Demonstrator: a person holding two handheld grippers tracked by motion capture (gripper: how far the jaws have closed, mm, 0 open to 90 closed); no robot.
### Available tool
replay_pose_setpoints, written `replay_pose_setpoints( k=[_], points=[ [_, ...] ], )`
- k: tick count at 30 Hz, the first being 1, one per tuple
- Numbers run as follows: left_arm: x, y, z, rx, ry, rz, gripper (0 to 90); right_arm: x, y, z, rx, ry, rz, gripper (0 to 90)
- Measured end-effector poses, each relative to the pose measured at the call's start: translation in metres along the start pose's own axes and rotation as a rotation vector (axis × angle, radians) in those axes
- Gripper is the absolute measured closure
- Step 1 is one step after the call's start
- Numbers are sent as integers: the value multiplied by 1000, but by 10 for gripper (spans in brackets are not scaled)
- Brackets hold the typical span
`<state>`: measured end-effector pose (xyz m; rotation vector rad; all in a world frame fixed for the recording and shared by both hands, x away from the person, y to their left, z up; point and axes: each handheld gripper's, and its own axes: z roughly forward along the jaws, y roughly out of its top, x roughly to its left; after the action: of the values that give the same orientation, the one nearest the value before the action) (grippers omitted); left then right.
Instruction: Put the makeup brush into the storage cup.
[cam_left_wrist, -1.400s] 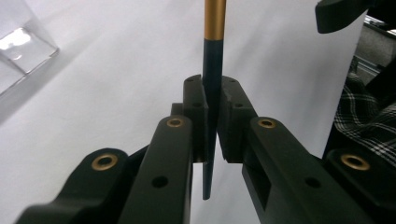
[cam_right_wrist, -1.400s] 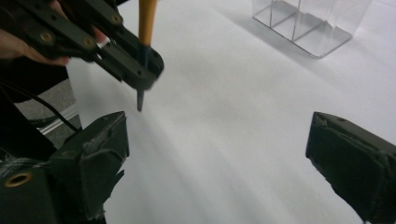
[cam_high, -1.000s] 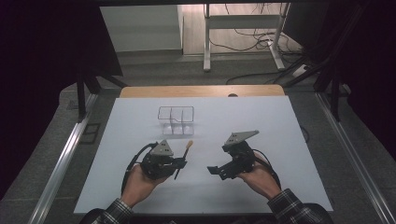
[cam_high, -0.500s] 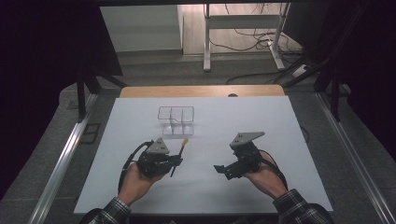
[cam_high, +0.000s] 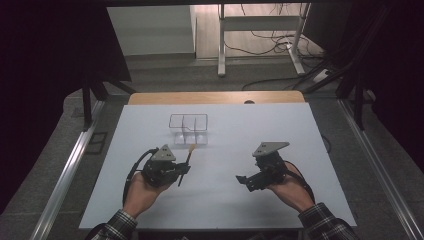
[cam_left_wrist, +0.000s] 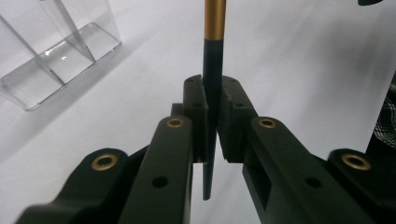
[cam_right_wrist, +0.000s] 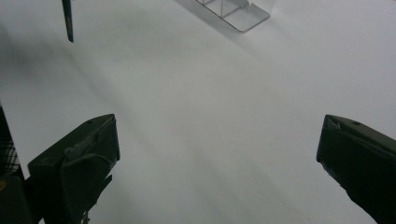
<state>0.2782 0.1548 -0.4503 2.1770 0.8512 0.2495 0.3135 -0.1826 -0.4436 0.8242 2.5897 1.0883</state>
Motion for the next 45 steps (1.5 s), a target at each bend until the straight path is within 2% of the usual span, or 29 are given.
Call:
replay_pose_setpoints(
  k=[16, 29, 45],
  points=[
    [16, -5, -13, -30, 50, -42, 833, -9, -14, -11, 26, -67, 15, 0],
    [27, -9, -21, -52, 86, -77, 833, -21, -31, -27, 18, -107, 57, 0],
    [44, -8, -26, -75, 112, -121, 833, -37, -59, -55, 6, -155, 142, 0]
  ],
)
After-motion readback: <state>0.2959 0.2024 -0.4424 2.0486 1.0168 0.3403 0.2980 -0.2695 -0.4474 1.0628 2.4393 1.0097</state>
